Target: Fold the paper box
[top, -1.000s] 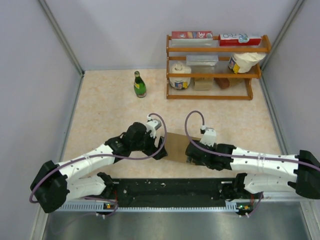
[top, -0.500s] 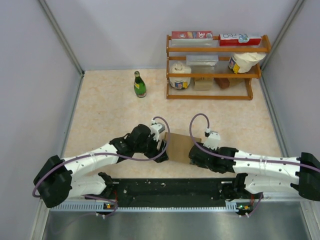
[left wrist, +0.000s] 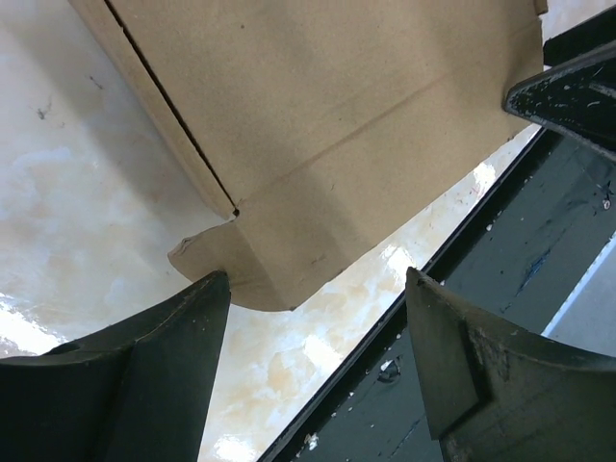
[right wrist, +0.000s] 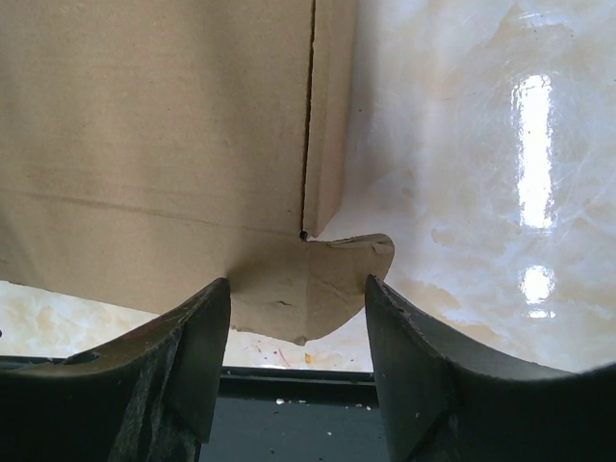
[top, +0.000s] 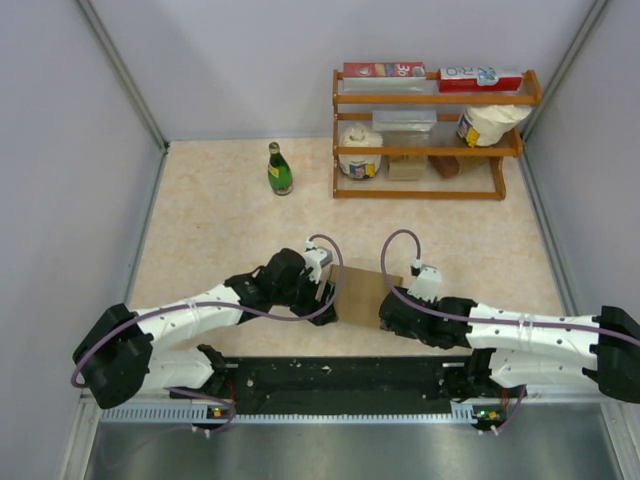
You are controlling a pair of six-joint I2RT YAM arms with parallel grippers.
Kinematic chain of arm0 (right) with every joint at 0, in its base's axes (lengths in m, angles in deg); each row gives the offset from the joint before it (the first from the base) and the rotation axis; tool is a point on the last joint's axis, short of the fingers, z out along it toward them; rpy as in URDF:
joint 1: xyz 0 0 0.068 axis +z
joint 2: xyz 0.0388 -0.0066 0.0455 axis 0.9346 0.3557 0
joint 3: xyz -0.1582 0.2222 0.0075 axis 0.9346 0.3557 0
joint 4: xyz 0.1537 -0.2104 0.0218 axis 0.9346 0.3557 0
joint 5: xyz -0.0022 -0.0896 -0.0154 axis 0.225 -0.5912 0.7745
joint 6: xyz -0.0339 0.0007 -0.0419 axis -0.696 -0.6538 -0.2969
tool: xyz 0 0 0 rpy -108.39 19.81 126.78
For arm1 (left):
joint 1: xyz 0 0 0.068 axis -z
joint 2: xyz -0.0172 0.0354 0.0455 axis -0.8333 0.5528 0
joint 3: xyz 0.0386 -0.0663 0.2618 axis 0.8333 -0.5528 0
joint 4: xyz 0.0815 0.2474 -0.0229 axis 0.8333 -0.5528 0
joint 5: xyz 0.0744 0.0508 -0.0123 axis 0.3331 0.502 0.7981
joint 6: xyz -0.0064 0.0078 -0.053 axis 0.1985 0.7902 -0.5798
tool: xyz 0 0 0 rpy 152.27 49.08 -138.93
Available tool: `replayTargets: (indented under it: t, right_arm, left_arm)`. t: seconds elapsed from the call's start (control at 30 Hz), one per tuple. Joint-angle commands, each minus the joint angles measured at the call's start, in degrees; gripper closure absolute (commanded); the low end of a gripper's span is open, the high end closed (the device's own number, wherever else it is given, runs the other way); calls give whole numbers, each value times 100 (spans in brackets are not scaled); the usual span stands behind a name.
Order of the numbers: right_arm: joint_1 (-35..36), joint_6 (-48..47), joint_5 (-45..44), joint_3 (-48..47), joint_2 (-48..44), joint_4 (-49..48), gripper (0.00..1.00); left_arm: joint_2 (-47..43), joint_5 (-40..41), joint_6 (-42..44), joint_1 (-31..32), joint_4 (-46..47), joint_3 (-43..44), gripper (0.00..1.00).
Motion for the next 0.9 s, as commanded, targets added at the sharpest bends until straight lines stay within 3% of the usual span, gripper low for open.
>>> replayTargets:
  t: [0.0,0.43,0.87]
  right_arm:
    - [-7,36,-17,21,-115,-179,43]
    - [-95,-25,27,39,-141,-223,42]
    - [-156,-298,238,-14,43,-574,43]
  left_arm:
    - [-21,120,134,20,128,317,23]
    - [268,225,301,20,-4,537,20]
    - [427,-178,178,20,295,494,21]
